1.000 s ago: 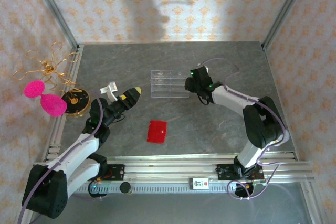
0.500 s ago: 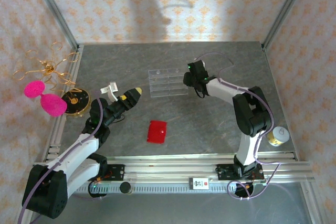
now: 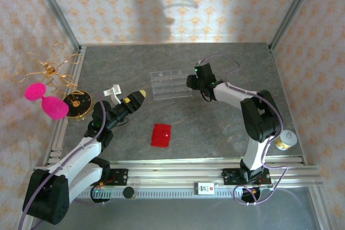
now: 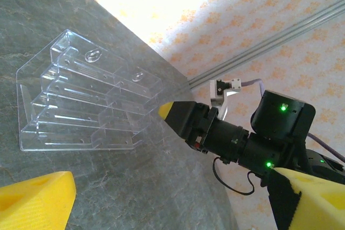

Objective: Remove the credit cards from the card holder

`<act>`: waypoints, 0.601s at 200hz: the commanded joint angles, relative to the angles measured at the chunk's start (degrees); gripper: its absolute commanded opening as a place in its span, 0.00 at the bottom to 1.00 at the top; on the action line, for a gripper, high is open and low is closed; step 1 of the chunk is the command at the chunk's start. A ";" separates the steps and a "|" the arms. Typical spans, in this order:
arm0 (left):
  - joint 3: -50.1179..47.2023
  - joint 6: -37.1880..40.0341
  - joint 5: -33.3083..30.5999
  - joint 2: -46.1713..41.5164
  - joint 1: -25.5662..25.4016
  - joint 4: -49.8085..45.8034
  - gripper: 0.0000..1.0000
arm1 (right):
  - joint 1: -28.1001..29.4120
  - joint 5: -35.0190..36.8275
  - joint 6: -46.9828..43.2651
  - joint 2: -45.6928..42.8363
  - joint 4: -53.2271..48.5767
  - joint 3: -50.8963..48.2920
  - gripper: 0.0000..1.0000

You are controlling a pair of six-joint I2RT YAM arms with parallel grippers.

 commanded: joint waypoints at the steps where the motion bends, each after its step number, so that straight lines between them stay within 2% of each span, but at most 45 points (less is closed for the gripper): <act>1: 0.46 0.53 0.66 -0.48 -0.17 2.32 0.91 | -0.04 0.06 -1.52 0.97 1.13 2.62 0.45; 28: 0.55 0.36 0.93 -0.11 -0.17 1.98 0.91 | -0.06 -0.36 -2.01 4.71 0.00 5.78 0.43; 50: 0.47 0.51 0.76 -0.48 -0.17 1.66 0.91 | -0.01 0.31 -2.37 6.66 -0.32 6.73 0.37; 69: 0.46 0.58 0.57 -0.56 -0.17 1.51 0.91 | -0.02 0.96 -2.75 7.40 -0.67 7.01 0.28; 100: 0.24 0.53 0.31 -0.24 -0.17 1.82 0.91 | 0.00 2.20 -3.61 6.81 -1.00 6.06 0.08; 120: 0.20 0.53 0.39 0.03 -0.18 2.10 0.91 | 0.24 3.12 -3.74 4.94 -1.64 4.54 0.00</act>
